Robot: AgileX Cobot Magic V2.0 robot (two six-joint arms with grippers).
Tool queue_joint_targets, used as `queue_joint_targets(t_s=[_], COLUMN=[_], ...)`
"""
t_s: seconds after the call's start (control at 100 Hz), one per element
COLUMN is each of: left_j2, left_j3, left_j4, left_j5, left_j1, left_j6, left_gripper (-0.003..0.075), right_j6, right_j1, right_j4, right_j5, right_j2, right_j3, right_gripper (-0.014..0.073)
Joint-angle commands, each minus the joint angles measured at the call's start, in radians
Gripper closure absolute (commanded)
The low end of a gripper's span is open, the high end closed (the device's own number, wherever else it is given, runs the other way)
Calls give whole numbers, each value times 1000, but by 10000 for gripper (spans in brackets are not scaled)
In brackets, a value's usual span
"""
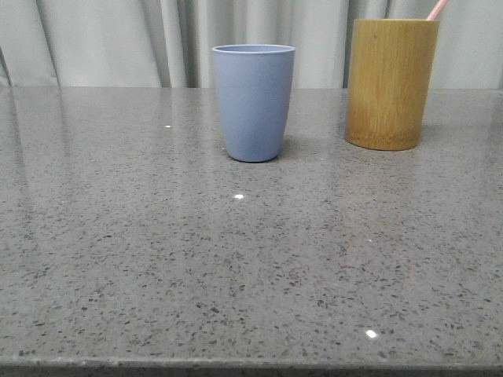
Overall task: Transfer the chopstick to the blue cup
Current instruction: 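Move the right gripper above the pink chopstick in the bamboo cup, then grasp the pink chopstick with the right gripper and lift it out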
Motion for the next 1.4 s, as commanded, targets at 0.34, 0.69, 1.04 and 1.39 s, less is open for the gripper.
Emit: queue_joint_targets(t_s=[0.34,0.69,1.04,1.39], left_j2=[-18,-18,-18,-18], left_j3=[-14,-14,-14,-14], left_j4=[-13,-13,-13,-13], left_j5=[-67,-67,-69,-69], left_j1=[3,3,3,3], left_j6=[-5,-5,-5,-5], left_gripper=[225,225,225,225], right_j6=[9,102,102,115], right_j1=[1,45,45,45], right_j4=[84,89,104,104], right_j5=[-631,-960,-1043,-1007], right_j2=[268,481,627,654], right_j3=[59,59,-28,-78], right_gripper=[-41,-41,-41,88])
